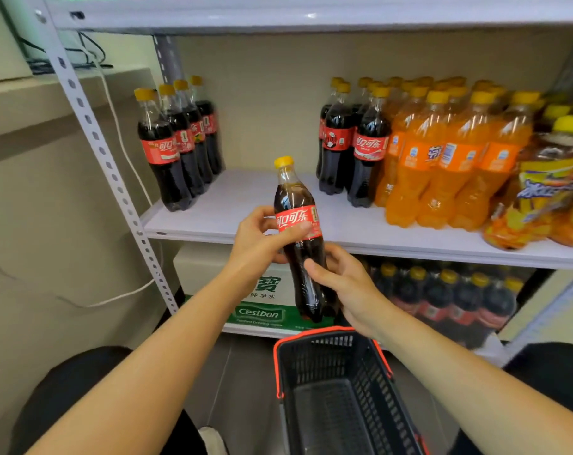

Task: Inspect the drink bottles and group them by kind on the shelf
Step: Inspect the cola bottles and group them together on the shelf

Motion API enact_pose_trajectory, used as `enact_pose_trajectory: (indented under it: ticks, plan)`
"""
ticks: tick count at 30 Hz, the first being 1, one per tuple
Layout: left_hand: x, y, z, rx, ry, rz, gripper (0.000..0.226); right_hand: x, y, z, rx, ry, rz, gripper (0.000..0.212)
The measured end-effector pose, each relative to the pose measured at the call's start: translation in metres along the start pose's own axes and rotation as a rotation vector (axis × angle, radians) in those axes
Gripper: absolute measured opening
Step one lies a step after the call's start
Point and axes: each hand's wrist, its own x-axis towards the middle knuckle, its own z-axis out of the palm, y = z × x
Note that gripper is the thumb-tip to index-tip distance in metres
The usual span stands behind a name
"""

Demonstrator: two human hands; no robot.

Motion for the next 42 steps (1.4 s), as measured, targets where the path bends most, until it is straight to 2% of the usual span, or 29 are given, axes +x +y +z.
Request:
enact_pose_trajectory:
  ticks: [2, 6, 9, 13, 15, 17, 20, 24, 28, 31, 34, 37, 42]
  plan:
    - [0.002, -0.003, -0.003, -0.071, -0.076, -0.016, 0.056, -0.002, -0.001, -0.004, 0.097, 0.018, 0.071, 0.048]
    - [-0.001, -0.007, -0.005, -0.195, -0.213, -0.006, 0.050, -0.012, -0.006, -0.013, 0.165, -0.084, 0.285, 0.055]
    - [-0.002, -0.007, -0.002, -0.222, -0.291, -0.006, 0.050, -0.017, -0.004, -0.016, 0.160, -0.079, 0.271, 0.056]
    - [-0.007, -0.001, 0.005, -0.124, -0.217, 0.015, 0.062, -0.021, -0.002, -0.012, 0.130, 0.023, 0.156, 0.054]
    - [-0.010, 0.001, 0.009, -0.057, -0.160, 0.055, 0.070, -0.023, -0.002, -0.009, 0.096, 0.079, 0.102, 0.062]
    - [-0.013, 0.001, 0.013, -0.021, -0.121, 0.079, 0.067, -0.025, -0.003, -0.007, 0.062, 0.106, 0.070, 0.068]
    - [-0.014, 0.002, 0.015, -0.028, -0.042, 0.084, 0.057, -0.027, -0.005, -0.009, 0.025, 0.096, 0.047, 0.063]
    - [-0.014, 0.003, 0.012, -0.144, -0.066, 0.079, 0.051, -0.022, -0.008, -0.017, 0.097, 0.027, 0.098, 0.058]
    - [-0.015, 0.002, 0.011, -0.248, -0.126, 0.045, 0.053, -0.020, -0.014, -0.028, 0.157, -0.068, 0.206, 0.062]
    - [-0.015, 0.003, 0.017, -0.310, -0.133, -0.002, 0.059, -0.019, -0.012, -0.029, 0.164, -0.024, 0.174, 0.056]
    - [-0.014, 0.002, 0.024, -0.190, -0.118, 0.002, 0.055, -0.021, -0.008, -0.027, 0.130, 0.060, 0.113, 0.046]
    - [-0.013, -0.001, 0.027, -0.093, -0.112, 0.025, 0.052, -0.023, -0.003, -0.029, 0.036, 0.084, 0.060, 0.023]
    - [-0.008, -0.007, 0.024, -0.127, -0.080, 0.048, 0.048, -0.021, 0.000, -0.034, 0.045, 0.042, 0.052, 0.036]
